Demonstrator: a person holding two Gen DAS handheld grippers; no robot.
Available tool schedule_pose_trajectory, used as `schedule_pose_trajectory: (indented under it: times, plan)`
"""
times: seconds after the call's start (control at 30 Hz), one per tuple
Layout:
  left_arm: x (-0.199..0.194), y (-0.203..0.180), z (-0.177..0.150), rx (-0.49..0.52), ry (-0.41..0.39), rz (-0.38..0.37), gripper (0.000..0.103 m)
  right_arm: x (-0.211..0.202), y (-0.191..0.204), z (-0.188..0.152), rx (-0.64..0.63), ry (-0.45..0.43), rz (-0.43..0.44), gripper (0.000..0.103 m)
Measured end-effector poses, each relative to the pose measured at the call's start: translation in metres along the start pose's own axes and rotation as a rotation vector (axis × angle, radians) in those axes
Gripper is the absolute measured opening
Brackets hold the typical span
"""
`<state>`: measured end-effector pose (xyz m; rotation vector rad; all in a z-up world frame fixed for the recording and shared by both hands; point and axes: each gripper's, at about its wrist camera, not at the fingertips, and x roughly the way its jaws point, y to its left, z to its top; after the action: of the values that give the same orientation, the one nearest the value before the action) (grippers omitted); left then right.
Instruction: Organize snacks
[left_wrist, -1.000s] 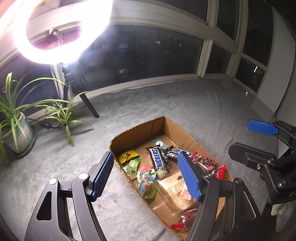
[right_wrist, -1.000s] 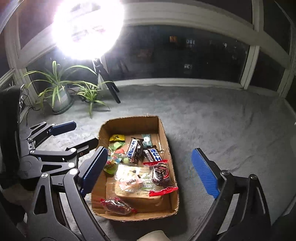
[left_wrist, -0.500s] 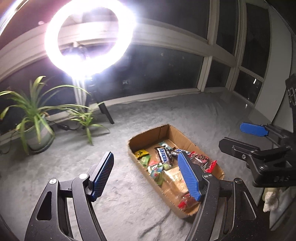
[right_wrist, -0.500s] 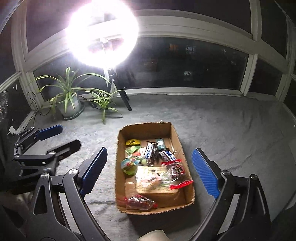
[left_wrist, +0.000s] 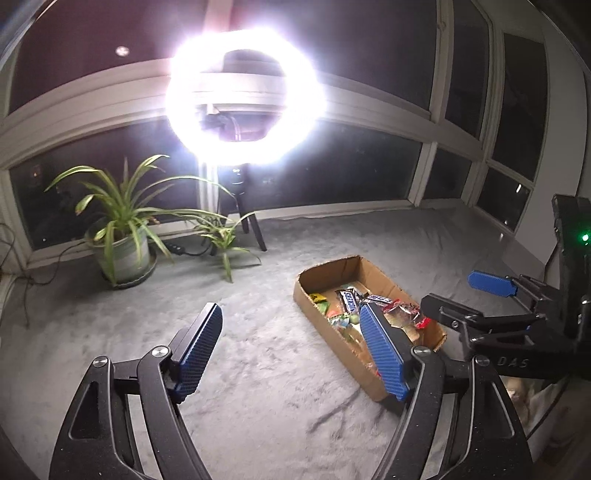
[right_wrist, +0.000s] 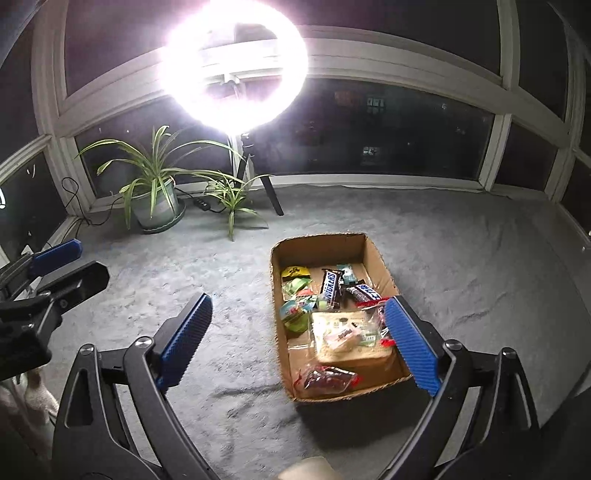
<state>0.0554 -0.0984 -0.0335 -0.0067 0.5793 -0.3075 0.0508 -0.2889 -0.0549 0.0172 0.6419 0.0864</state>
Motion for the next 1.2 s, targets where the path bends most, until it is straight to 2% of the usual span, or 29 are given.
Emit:
schedule_pose_trajectory:
  times: [0.03, 0.3, 1.2]
  plan:
    - [-0.004, 0.001, -0.002, -0.005, -0.002, 0.000, 0.077, -0.002, 0.001, -0.002, 0.004, -0.004, 0.002, 0.103]
    - [-0.021, 0.006, -0.011, -0.017, -0.016, 0.009, 0.077, -0.013, 0.010, -0.005, -0.001, -0.031, -0.015, 0.103]
    - [-0.026, 0.006, -0.013, -0.027, -0.010, 0.047, 0.077, -0.013, 0.010, -0.005, 0.000, -0.037, -0.020, 0.103]
